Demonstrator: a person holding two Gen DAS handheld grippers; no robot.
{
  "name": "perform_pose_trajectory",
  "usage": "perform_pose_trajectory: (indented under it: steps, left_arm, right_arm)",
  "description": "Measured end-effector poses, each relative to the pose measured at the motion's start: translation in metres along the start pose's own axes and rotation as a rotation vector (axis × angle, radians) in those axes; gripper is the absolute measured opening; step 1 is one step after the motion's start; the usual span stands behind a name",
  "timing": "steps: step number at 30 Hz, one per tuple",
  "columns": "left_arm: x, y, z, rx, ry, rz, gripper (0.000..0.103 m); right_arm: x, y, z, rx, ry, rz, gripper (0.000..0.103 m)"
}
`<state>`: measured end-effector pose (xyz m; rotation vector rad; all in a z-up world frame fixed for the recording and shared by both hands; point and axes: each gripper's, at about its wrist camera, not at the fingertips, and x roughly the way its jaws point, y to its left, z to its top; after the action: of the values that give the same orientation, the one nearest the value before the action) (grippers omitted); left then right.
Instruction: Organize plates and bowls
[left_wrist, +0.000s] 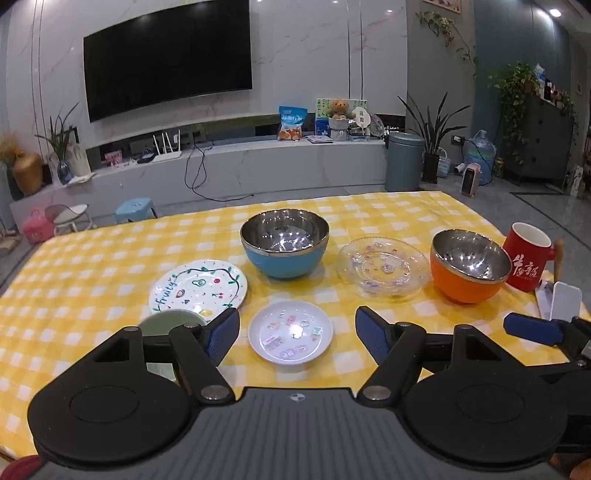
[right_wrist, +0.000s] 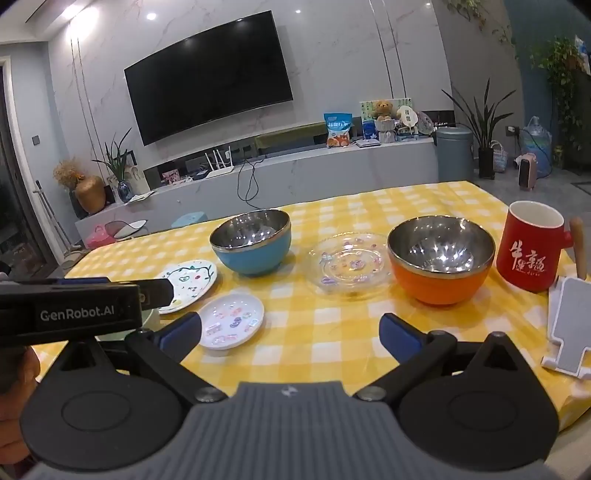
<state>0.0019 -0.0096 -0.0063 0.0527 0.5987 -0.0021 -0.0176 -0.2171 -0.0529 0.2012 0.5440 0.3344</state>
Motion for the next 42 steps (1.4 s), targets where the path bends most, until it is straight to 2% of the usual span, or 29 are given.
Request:
perform_pose_trajectory:
  steps: [7, 12, 22, 24, 32, 36, 39, 42]
  left_arm:
    - [0.002, 0.003, -0.003, -0.075, 0.015, -0.018, 0.084]
    - [0.002, -0.002, -0.004, -0.019, 0.01, 0.011, 0.08]
    - [0.002, 0.0, -0.005, -0.056, 0.0, -0.009, 0.08]
    - [0.002, -0.001, -0.003, -0.049, -0.001, -0.002, 0.086]
    - [0.005, 0.0, -0.002, -0.044, 0.022, 0.01, 0.093]
    - [0.006, -0.002, -0.002, -0.036, 0.022, 0.036, 0.094]
    - [0.007, 0.001, -0.001, -0.074, 0.048, 0.032, 0.094]
    - [0.005, 0.001, 0.0, -0.076, 0.04, 0.031, 0.095]
  right_arm:
    - [0.0, -0.003, 0.0, 0.019, 0.0, -0.003, 0.1]
    - [0.001, 0.001, -0.002, -0.017, 0.004, -0.021, 0.1]
    - [0.001, -0.002, -0.003, 0.021, 0.007, -0.01, 0.1]
    - [0.002, -0.002, -0.003, 0.026, 0.007, -0.01, 0.1]
    - [0.007, -0.007, -0.005, 0.077, 0.034, 0.028, 0.1]
    - [0.008, -0.008, -0.006, 0.081, 0.04, 0.026, 0.1]
    - [0.008, -0.009, -0.005, 0.092, 0.041, 0.03, 0.1]
    - [0.007, -0.01, -0.004, 0.094, 0.034, 0.029, 0.1]
